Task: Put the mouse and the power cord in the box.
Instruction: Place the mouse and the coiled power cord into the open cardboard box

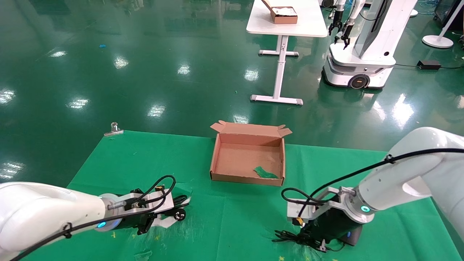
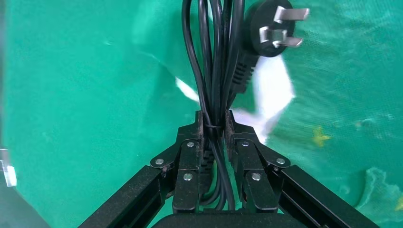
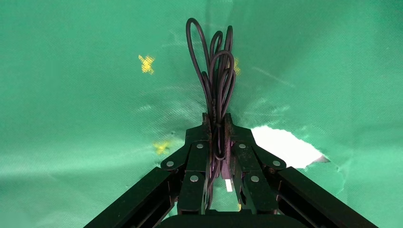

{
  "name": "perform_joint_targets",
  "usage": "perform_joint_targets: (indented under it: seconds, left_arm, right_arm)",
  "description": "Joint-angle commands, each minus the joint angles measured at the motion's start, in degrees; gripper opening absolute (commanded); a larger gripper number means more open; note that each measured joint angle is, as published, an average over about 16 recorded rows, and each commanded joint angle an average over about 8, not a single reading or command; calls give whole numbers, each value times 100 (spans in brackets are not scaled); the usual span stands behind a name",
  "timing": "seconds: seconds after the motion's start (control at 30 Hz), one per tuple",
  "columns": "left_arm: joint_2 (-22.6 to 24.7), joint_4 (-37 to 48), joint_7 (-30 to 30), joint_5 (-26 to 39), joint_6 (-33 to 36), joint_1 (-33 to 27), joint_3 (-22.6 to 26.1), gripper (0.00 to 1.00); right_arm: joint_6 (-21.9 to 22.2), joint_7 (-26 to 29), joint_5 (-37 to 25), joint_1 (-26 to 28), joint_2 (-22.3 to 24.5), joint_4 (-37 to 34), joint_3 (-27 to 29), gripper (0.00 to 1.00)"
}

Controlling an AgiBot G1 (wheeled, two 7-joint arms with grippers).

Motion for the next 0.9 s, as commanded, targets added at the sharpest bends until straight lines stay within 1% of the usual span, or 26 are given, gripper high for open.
perform_joint_targets:
  seconds: [0.03,0.13,0.27,0.4,0.5,0.6,0.67,0.8,0.9]
  left_arm:
    - [-68,-31,47,-86,12,-58,-47,0]
    - [-133,-87,185,-483,158,-308,-195,0]
    - [-42,-142,248,-959,317,-629,-371,0]
    - [226,-253,188,-1247,327,-844,-475,0]
    - [526,-404,82,-1255,212,-881,-464,0]
    - [885,-582,-39,-1045,-26,-799,-370,0]
    - [1155,-656,-99,-763,-269,-696,-262,0]
    - [1653,-581,-166,97,-1014,-437,110,0]
    - [1873,-317,-305,803,-1743,-310,553,0]
  right_arm:
    - [4,-19,1,47,27,27,6,0]
    - [66,-17,-151,291,136,170,-52,0]
    - [141,66,-380,571,248,352,-145,0]
    - [124,216,-523,798,381,564,-189,0]
    - [46,373,-579,936,504,786,-194,0]
    - [-69,557,-627,1049,632,1095,-197,0]
    - [-159,695,-661,1112,721,1346,-200,0]
    - [-364,1029,-745,1219,918,1947,-208,0]
    - [-538,1342,-821,1268,1089,2478,-215,0]
